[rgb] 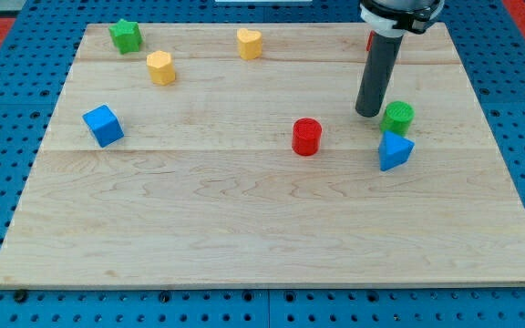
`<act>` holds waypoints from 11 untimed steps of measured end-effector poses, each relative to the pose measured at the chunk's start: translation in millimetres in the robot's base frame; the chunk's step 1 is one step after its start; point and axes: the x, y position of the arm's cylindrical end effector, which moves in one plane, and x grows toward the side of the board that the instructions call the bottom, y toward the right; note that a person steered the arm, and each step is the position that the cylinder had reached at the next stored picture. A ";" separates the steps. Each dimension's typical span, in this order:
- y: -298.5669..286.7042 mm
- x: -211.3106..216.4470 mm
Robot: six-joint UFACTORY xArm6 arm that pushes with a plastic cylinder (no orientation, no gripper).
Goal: Slide the red circle towards the bottom center
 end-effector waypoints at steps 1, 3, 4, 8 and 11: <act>-4.6 0.0; -19.1 0.1; -30.1 0.2; -69.9 82.1; -154.6 93.3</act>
